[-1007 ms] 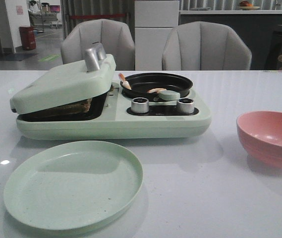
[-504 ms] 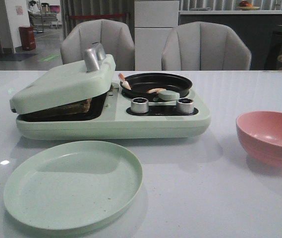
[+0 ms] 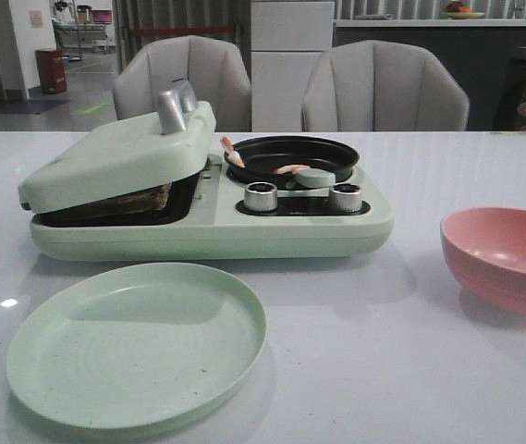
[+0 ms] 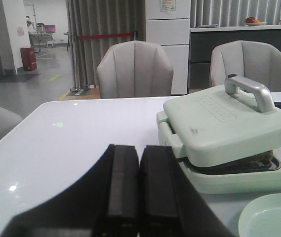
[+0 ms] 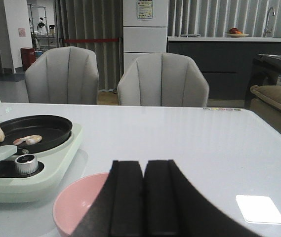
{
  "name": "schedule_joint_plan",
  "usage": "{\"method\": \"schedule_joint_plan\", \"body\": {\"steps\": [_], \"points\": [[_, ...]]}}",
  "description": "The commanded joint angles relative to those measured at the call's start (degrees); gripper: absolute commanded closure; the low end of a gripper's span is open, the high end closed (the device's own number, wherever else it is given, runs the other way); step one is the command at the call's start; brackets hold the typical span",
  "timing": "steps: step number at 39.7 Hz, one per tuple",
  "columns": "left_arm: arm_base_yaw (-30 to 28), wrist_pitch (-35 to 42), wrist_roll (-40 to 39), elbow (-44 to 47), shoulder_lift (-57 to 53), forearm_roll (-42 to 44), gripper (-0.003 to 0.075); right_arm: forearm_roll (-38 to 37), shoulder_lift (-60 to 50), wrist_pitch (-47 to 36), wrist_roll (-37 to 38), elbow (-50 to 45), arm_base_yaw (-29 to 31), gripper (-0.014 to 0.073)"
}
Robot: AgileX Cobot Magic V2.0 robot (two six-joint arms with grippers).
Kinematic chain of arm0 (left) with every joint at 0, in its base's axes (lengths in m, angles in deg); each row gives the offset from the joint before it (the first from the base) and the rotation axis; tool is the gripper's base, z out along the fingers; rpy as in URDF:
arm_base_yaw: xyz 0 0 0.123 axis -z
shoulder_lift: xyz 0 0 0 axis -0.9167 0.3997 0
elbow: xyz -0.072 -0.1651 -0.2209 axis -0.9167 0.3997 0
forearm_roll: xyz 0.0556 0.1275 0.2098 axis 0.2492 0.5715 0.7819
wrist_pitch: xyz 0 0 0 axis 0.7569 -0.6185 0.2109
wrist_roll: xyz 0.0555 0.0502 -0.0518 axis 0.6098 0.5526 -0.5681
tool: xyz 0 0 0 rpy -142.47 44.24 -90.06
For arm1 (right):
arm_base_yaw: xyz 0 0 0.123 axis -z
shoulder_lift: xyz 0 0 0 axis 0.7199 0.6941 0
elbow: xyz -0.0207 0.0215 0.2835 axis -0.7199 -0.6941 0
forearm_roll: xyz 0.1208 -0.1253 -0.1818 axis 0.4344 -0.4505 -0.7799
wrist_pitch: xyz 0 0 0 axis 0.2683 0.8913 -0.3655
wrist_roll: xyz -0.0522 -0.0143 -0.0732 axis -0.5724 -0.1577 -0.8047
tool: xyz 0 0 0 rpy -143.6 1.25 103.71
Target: Make breakfast with bread and shrimp
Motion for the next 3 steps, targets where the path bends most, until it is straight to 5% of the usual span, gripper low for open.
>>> {"method": "schedule_joint_plan", "body": {"steps": [1, 3], "points": [[0.1, 5.0, 0.1, 1.8, -0.9, -0.4, 0.0622, -0.6, -1.3, -4.8, 0.0, 0.9, 0.0, 0.0572], [0.1, 5.0, 0.1, 1.8, -0.9, -0.4, 0.0622, -0.6, -1.3, -4.8, 0.0, 0.9, 0.0, 0.0572]]}}
